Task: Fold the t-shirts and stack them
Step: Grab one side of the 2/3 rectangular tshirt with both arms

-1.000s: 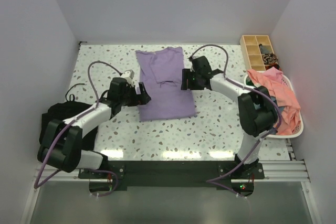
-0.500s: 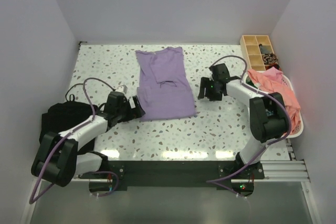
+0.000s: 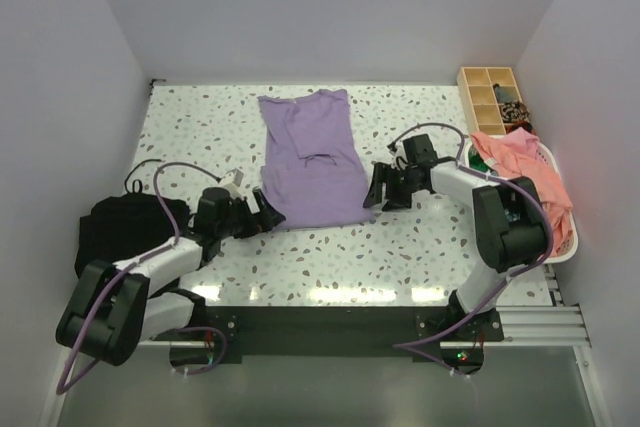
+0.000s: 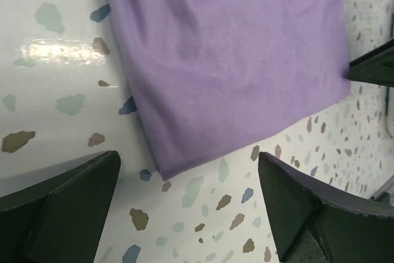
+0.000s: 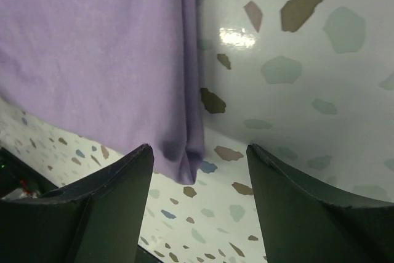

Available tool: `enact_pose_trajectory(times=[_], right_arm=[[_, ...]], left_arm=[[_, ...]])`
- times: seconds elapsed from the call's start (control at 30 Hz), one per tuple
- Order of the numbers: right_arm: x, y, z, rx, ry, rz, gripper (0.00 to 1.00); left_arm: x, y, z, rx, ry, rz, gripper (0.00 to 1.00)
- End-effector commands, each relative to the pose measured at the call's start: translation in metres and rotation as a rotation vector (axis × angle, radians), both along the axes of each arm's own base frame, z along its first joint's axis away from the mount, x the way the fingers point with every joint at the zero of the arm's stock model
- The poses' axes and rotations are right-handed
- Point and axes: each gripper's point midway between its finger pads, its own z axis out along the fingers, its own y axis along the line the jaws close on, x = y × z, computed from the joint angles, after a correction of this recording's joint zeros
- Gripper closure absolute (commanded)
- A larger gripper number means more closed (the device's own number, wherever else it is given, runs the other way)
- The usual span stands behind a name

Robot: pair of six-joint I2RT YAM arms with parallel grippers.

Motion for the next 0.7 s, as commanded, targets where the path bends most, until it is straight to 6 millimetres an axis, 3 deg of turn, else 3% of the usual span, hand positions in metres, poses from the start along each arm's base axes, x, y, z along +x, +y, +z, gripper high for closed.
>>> enact_pose_trajectory(times=[0.0, 0.13, 0.43, 0.47, 0.53, 0.57, 0.6, 0.63, 0.67], right_arm=[[-0.020, 0.018, -0.006, 0.128, 0.053, 0.053, 0.33], [-0.028, 0.025, -0.017, 0.168, 0.107, 0.063, 0.33], [-0.030, 0.030, -0.033, 0.187, 0.149, 0.060, 0.36], [-0.031, 0.030, -0.037, 0.187, 0.158, 0.063, 0.39], [-0.029, 0.031, -0.040, 0.190, 0.165, 0.050, 0.54], [-0.028, 0.032, -0.041, 0.193, 0.164, 0.050, 0.60], [-0.027, 0.032, -0.043, 0.193, 0.168, 0.042, 0.73], [-0.027, 0.031, -0.043, 0.193, 0.167, 0.040, 0.79], [-0.025, 0.031, -0.043, 0.189, 0.157, 0.038, 0.85]], left_arm=[[-0.030, -0.009, -0.028, -0.074, 0.121, -0.045, 0.00], [-0.024, -0.019, -0.025, -0.150, 0.079, -0.054, 0.01], [-0.020, -0.028, -0.038, -0.201, 0.091, -0.069, 0.17], [-0.021, -0.028, -0.041, -0.197, 0.101, -0.067, 0.24], [-0.021, -0.027, -0.045, -0.178, 0.110, -0.074, 0.34], [-0.020, -0.026, -0.047, -0.168, 0.115, -0.070, 0.49], [-0.020, -0.025, -0.050, -0.154, 0.127, -0.070, 0.59], [-0.019, -0.024, -0.051, -0.146, 0.129, -0.070, 0.68], [-0.019, -0.024, -0.052, -0.138, 0.132, -0.072, 0.89]])
